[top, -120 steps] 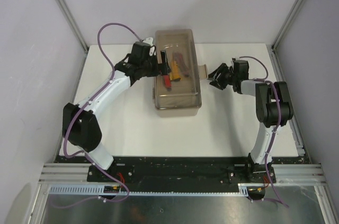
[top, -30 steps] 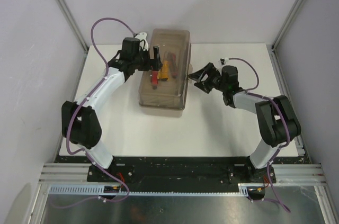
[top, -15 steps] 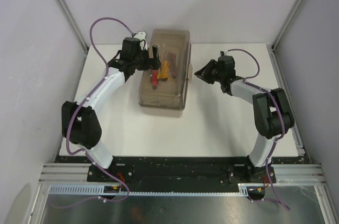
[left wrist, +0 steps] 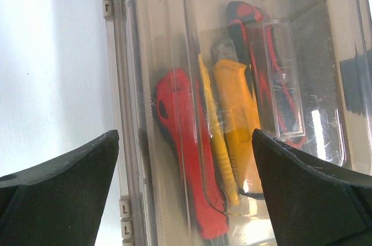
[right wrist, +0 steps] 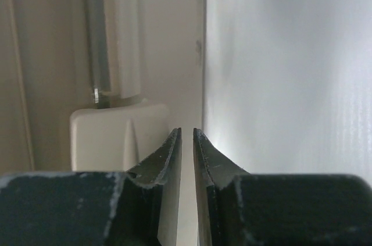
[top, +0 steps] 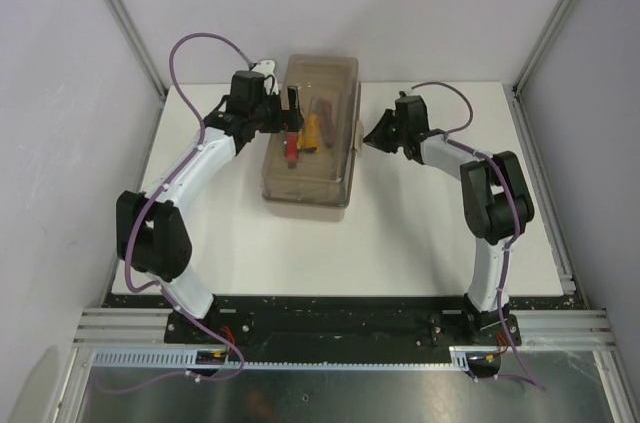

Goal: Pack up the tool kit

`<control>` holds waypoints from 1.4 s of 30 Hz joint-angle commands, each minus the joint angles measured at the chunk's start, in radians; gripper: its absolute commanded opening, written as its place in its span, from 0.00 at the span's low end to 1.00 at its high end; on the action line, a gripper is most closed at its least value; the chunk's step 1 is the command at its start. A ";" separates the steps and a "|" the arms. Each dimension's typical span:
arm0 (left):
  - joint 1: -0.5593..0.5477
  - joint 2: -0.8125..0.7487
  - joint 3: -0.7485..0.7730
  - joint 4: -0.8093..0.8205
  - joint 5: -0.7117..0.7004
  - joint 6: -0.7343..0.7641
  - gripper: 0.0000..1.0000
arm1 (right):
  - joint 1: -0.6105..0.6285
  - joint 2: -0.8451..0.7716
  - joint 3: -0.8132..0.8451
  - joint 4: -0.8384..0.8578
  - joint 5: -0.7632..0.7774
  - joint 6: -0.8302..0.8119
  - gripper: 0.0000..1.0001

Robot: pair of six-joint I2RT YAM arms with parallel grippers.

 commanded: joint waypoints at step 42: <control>-0.053 -0.168 -0.047 -0.014 -0.033 0.073 0.98 | -0.007 -0.131 0.033 -0.179 0.148 -0.141 0.54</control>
